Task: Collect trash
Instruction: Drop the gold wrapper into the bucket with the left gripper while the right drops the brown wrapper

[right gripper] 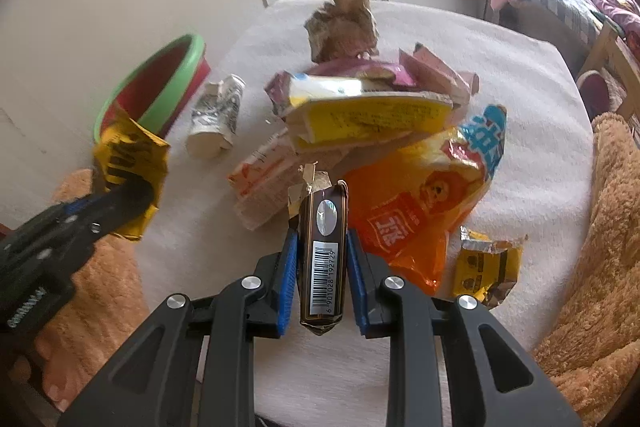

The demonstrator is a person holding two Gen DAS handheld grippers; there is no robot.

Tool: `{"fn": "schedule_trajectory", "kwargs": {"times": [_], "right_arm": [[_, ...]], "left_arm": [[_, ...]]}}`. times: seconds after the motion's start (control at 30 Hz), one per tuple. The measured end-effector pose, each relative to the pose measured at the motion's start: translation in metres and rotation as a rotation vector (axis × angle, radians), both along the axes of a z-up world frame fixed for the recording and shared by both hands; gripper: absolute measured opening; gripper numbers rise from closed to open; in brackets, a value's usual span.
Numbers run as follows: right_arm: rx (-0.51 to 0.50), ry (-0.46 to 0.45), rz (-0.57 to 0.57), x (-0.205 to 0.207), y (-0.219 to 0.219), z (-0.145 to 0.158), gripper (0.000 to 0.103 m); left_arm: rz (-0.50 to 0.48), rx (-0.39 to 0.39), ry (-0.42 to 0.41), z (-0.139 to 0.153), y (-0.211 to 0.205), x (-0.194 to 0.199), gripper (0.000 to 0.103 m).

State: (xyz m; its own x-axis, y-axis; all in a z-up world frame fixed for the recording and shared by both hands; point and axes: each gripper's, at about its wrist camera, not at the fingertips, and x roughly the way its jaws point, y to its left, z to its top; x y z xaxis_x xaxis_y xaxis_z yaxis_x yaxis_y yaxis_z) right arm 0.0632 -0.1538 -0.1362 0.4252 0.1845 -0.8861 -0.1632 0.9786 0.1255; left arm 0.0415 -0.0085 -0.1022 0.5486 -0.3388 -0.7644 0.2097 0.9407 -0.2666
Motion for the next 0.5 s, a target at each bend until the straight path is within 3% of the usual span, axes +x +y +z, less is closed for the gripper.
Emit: {"fn": "schedule_trajectory", "kwargs": {"times": [0.5], "right_arm": [[0.013, -0.023, 0.004, -0.0029, 0.0032, 0.0055, 0.023]], "left_arm": [[0.021, -0.017, -0.001, 0.002, 0.0064, -0.0017, 0.02]]}}
